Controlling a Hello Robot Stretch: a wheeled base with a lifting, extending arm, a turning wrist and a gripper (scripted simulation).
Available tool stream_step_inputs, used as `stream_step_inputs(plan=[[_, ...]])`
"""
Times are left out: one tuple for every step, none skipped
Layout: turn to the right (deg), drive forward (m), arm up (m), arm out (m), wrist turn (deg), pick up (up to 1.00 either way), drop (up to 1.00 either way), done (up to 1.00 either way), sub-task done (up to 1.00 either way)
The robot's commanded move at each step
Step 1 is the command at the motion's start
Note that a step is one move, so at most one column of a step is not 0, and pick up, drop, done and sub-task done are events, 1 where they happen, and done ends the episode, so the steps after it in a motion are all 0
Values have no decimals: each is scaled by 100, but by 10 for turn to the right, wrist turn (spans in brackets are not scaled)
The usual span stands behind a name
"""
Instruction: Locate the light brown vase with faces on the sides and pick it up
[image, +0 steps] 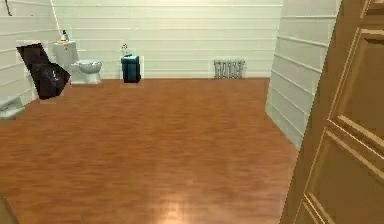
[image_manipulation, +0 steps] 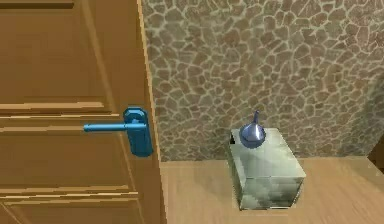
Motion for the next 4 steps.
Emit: stream_step_inputs(plan=[[0,100,0,0,0,0,0,0,0],[0,35,0,0,0,0,0,0,0],[180,0,0,0,0,0,0,0,0],[0,100,0,0,0,0,0,0,0]])
